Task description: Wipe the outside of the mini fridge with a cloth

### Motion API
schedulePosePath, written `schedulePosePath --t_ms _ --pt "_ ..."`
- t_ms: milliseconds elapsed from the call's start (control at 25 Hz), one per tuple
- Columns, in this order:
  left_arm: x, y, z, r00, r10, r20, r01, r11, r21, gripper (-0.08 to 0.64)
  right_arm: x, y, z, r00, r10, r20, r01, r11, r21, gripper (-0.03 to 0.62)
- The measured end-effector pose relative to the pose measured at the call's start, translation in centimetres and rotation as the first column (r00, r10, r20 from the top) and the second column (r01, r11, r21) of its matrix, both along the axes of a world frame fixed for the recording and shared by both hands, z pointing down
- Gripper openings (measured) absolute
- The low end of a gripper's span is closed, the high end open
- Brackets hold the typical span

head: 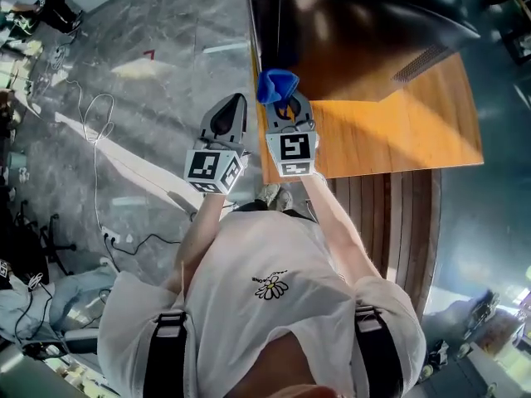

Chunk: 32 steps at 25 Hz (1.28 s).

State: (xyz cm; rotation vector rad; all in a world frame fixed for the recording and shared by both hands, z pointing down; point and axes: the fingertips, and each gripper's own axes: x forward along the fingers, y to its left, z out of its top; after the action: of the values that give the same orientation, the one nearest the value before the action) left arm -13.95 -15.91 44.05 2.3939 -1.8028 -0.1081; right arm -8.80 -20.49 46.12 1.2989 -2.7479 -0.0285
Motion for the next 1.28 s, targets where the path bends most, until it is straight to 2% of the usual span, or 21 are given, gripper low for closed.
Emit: schedulePosePath --t_ms 240,360,480,880,1040,1280 --pt "-1.0 0.3 0.3 1.000 -0.026 -0.007 0.026 1.000 -0.010 0.005 -1.0 -0.6 0.4 0.999 -0.009 -0.040 0.010 1.000 0.021 0.071" --pt "-0.3 0.3 0.2 0.999 -0.025 -0.027 0.025 1.000 0.003 0.005 -0.1 -0.5 0.6 0.999 0.000 -0.053 0.001 1.000 0.024 0.072" --pt "0.4 0.3 0.3 1.000 -0.003 -0.012 0.003 1.000 -0.007 0.005 1.5 -0.7 0.8 0.998 0.032 -0.053 -0.032 0.999 0.015 0.072" --pt "3.1 -1.1 -0.2 0.998 0.050 -0.030 -0.050 0.999 0.011 0.005 9.5 -3.2 1.6 0.982 0.173 -0.081 -0.173 0.985 0.010 0.072" --pt "4.1 -1.8 -0.9 0.996 0.059 -0.067 -0.056 0.998 0.040 0.005 13.0 -4.3 1.9 0.964 0.246 -0.098 -0.246 0.969 0.011 0.072" --pt "5.3 -2.5 -0.1 0.994 0.101 -0.028 -0.101 0.995 0.021 0.005 17.8 -5.8 2.1 0.933 0.333 -0.134 -0.333 0.943 0.023 0.072"
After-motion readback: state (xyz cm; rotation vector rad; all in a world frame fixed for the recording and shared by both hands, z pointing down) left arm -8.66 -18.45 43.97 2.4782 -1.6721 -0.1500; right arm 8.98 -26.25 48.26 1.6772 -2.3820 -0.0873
